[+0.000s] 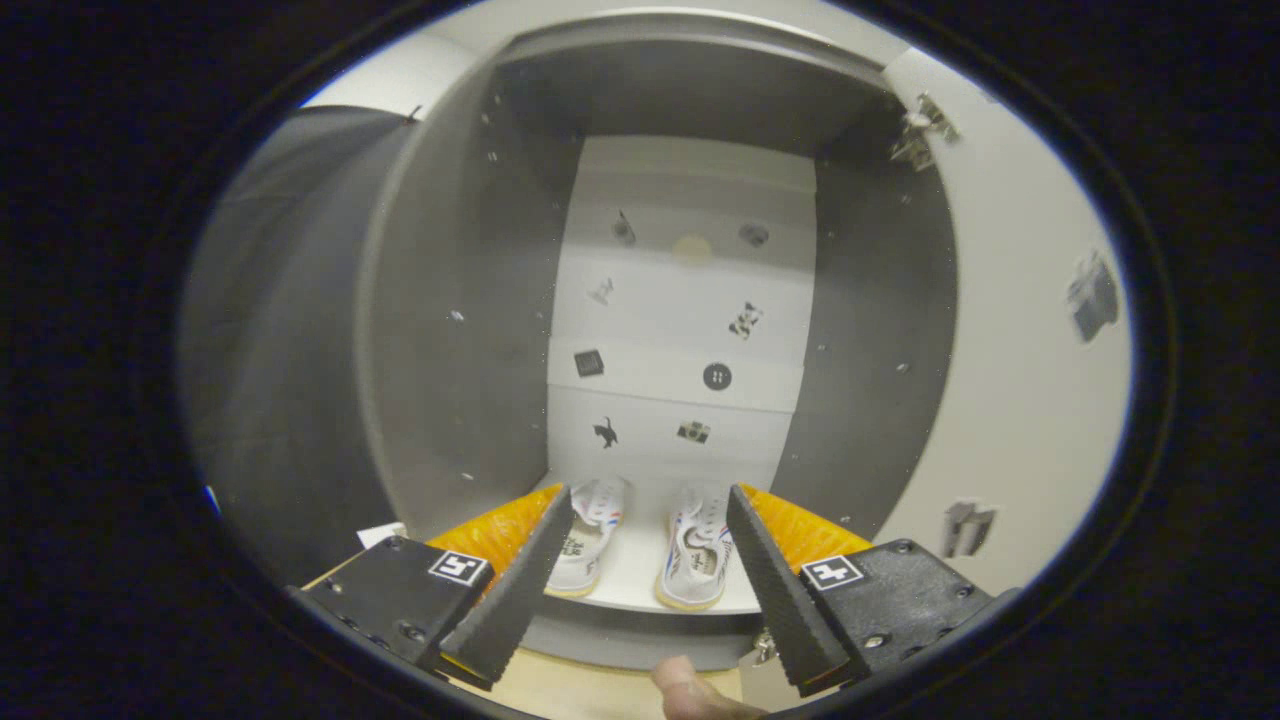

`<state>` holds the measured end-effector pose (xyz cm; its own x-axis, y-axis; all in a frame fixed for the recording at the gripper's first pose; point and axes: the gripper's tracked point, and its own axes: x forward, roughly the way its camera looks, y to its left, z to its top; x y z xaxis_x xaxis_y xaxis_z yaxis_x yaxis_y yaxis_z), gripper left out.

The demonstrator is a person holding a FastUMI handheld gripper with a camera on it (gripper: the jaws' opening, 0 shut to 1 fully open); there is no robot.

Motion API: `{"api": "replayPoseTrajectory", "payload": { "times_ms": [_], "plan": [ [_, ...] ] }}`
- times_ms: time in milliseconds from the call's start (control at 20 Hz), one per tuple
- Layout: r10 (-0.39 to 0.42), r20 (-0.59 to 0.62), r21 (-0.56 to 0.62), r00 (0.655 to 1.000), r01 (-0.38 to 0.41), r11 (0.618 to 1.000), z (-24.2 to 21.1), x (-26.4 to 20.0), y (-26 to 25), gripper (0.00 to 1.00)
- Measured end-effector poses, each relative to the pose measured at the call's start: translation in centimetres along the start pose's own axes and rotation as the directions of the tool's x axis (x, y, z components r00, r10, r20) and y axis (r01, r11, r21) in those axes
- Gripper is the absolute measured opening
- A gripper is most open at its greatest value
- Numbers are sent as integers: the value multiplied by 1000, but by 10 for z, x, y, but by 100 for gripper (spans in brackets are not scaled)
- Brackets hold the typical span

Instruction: Open the shoe cabinet door, grab the shoes and put them into the shoe cabinet, then close the shoe cabinet door.

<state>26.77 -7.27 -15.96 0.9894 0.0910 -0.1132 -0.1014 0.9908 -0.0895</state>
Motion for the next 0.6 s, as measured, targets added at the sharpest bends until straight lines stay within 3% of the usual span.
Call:
{"api": "replayPoseTrajectory", "payload": {
  "times_ms": [600],
  "plan": [
    [-48, 115, 154, 992, 30, 988, 102, -237, -29, 100]
  ]
}}
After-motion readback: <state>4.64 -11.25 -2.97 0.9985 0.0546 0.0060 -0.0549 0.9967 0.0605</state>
